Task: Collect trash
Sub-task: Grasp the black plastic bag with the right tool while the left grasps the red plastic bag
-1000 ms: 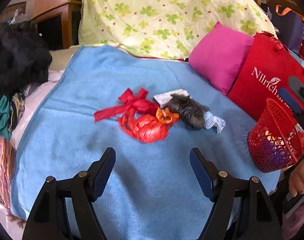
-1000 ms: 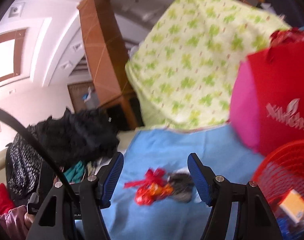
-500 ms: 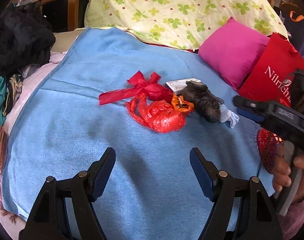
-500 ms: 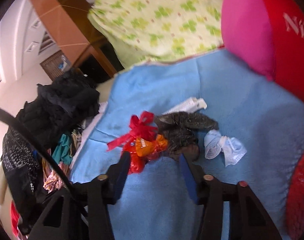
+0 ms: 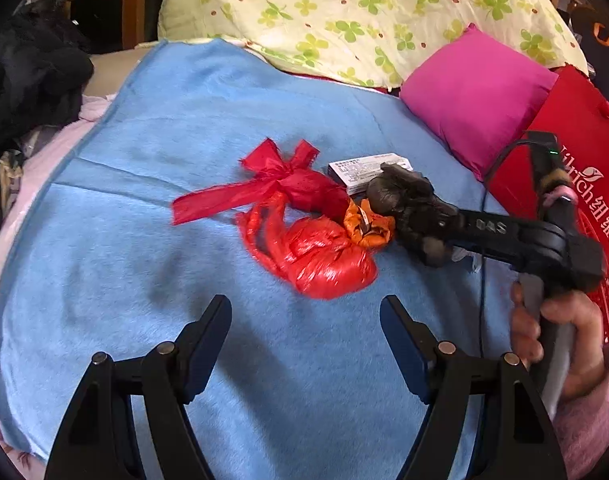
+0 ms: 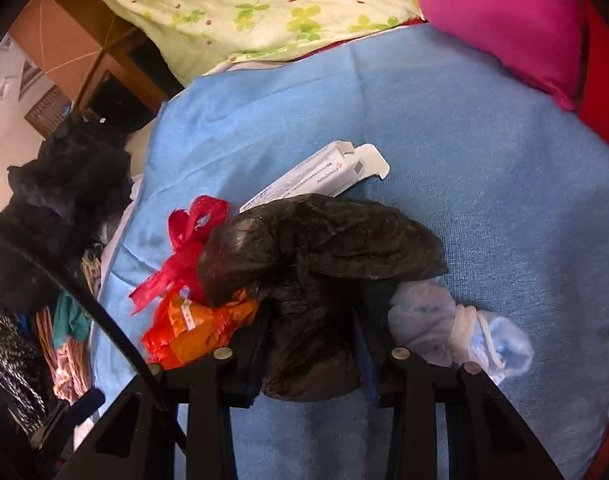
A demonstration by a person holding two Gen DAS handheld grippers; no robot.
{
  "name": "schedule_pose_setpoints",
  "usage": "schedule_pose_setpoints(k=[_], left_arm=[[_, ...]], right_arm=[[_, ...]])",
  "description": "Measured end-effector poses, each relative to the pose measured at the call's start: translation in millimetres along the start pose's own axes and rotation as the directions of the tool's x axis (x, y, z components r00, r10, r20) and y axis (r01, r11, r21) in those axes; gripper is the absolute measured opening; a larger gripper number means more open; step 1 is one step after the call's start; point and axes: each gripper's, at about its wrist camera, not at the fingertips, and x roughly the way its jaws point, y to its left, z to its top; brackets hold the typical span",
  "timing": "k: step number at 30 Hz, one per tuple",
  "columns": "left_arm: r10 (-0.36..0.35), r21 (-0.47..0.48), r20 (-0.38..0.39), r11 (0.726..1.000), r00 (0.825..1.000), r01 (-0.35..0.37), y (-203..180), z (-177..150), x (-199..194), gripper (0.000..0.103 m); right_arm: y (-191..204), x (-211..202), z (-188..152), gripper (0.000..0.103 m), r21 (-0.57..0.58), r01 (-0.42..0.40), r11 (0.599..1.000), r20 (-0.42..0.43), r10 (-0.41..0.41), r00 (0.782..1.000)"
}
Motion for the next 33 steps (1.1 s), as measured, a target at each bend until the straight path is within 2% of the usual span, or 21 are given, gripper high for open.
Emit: schedule_pose_setpoints(k=[3,8,12,14,15,16,19,23,28,33], left_arm=[[-0.004,0.002,-0.011,1.0,1.0,0.004,-7,6,12,0.077],[0.014,-0.003,-0.025,1.0,1.0,-0.014,-13,15,34,0.077],[0.032,-0.013,-0.048,0.999,0.998,-0.033,-12,16,50,0.077],[0.013,-0.036,-0.059,0.999,0.998,-0.015,-10,12,54,0.068],[0.002,-0.046,-0.065,0.999,0.998,-0.005,-8,10,54,0.056],[-0.004,-0.053,-0.064,0.999,0.998,0.001,-7,8,54,0.055],[0.003,-0.054,-0.033,0.999,0.999,-0.004,-5,2,43,0.049],[-0.001,-0.072,0.01,0.997,1.0,0.002,1,-1,18,0.047],[0.002,-0.046,0.105,0.999,0.994,0.003,-2,0,-30,0.047],[0.022,-0.017,0.196,1.0,0.98,-0.019,-13,4,-70,0.048]], right_arm=[[2,-13,-3,0.036,-0.028,0.004,1.0,0.018,-0.003,1.0],[-9,-43,-4,0.036,-0.011,-0.063,0.998,0.062,0.064,0.996],[-19,-59,-12,0.036,0.002,-0.128,0.992,0.067,0.128,0.99],[-19,-68,-16,0.036,-0.017,-0.143,0.99,0.079,0.144,0.986],[-18,-71,-18,0.036,-0.029,-0.158,0.987,0.088,0.159,0.983],[-15,-73,-19,0.036,-0.04,-0.172,0.984,0.096,0.175,0.98],[-7,-87,-21,0.036,-0.089,-0.22,0.971,0.134,0.231,0.964],[2,-103,-26,0.036,-0.141,-0.277,0.95,0.173,0.3,0.938],[13,-121,-33,0.036,-0.201,-0.293,0.935,0.232,0.336,0.913],[19,-146,-41,0.036,-0.262,-0.286,0.922,0.302,0.36,0.883]])
